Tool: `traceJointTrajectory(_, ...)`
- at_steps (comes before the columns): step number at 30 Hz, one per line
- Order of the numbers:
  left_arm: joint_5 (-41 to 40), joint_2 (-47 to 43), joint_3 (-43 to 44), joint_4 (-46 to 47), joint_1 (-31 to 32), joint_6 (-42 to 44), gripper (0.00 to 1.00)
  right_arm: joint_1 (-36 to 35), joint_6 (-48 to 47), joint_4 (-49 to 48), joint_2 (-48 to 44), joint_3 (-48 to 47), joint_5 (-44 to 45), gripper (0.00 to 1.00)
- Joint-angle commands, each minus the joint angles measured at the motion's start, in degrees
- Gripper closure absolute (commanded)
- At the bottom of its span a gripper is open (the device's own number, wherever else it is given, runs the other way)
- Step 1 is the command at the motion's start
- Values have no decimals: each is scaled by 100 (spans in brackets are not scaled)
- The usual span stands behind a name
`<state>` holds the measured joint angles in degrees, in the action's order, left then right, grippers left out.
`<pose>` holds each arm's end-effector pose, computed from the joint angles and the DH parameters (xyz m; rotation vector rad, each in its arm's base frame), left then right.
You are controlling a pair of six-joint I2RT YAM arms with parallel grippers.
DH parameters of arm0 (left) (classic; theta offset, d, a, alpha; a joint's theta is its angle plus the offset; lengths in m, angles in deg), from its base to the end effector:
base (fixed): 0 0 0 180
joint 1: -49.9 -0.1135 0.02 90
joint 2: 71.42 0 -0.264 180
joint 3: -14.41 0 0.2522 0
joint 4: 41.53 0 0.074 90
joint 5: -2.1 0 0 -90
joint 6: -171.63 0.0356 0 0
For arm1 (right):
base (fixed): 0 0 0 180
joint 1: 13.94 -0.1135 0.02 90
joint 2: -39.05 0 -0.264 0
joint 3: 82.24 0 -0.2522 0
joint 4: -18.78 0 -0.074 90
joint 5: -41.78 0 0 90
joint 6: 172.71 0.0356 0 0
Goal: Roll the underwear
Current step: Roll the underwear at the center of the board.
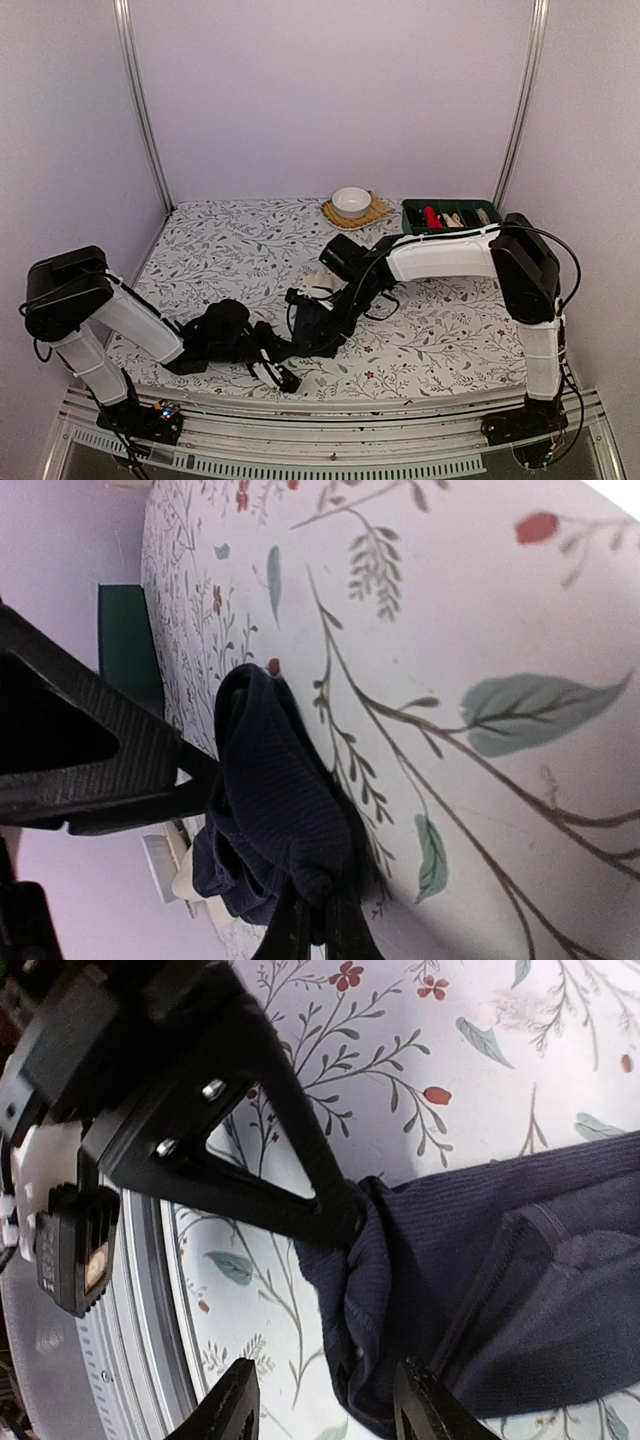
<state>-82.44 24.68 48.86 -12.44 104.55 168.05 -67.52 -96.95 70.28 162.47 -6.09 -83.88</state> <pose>0.1477 -0.2141 0.0952 2.0398 0.6615 0.2232 0.2424 0.3635 0.1520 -1.7271 2.2936 1.0292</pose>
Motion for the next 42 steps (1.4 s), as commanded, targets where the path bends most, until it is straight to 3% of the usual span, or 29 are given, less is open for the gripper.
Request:
traceJointTrajectory(1, 894, -429, 576, -2248, -275, -1142, 100, -73, -20, -676, -1071, 673, 921, 50)
traceJointTrajectory(10, 1464, -257, 1266, -3209, -553, -1824, 100, -575, -67, -1864, -2348, 2264, 2595, 42)
traceJointTrajectory(19, 2118, -155, 1589, -3292, -593, -2440, 100, -1041, -480, -2477, -2252, 2683, 3915, 41)
traceJointTrajectory(23, 2371, -17, 1644, -3137, -617, -2870, 100, -1245, -897, -3207, -2399, 3119, 4516, 41)
traceJointTrajectory(31, 2927, 493, 1881, -3080, -888, -3637, 100, -1469, -1898, -4600, -2999, 4439, 4951, 42)
traceJointTrajectory(42, 3987, 1200, 2551, -3671, -1210, -4086, 100, -1933, -2527, -5830, -2594, 4918, 5552, 44)
